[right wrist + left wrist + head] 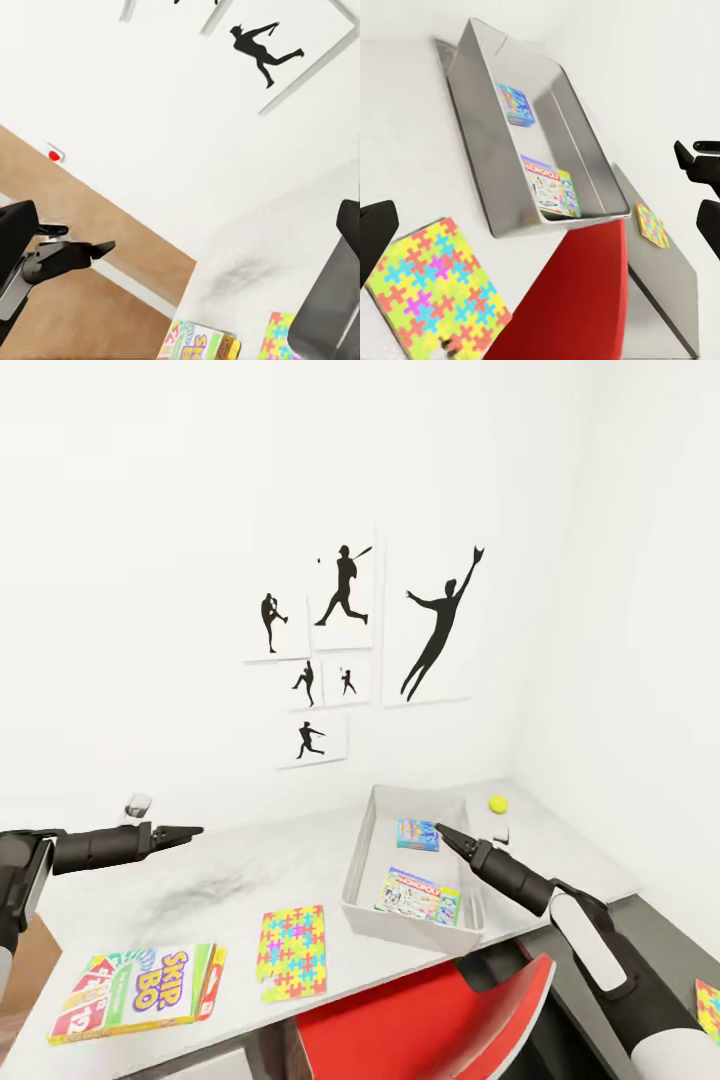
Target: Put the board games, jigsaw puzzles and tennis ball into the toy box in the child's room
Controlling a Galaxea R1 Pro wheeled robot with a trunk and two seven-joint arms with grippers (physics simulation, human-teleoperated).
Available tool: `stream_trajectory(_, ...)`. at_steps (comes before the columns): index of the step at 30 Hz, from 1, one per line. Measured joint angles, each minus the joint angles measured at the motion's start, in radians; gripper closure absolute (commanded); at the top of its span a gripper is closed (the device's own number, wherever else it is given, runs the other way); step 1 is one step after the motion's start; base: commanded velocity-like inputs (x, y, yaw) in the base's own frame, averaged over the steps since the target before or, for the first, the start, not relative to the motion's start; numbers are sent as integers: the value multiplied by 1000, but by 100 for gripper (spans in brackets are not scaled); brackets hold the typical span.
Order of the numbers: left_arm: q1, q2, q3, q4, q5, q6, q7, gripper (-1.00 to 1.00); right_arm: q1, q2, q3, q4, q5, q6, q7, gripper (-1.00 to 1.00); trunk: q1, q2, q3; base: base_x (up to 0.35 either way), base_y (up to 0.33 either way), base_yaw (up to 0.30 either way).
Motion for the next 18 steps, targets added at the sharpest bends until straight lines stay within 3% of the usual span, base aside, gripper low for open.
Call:
stream_trajectory(10,0,0,2,0,0,0,-1,-100,3,4,-2,-9,5,-7,-24,-100,0,0,-1,-241,201,271)
stream_trajectory(13,0,0,2,0,0,0,-1,-100,4,9,1,-10,24,-7,-28,-100,0,0,-4,-156,263,243)
stream_trajectory(18,0,0,2,0,-1,0,0,-100,4,11,-2,-11,47,-7,-28,-100,0,0,-7,-58,294,104)
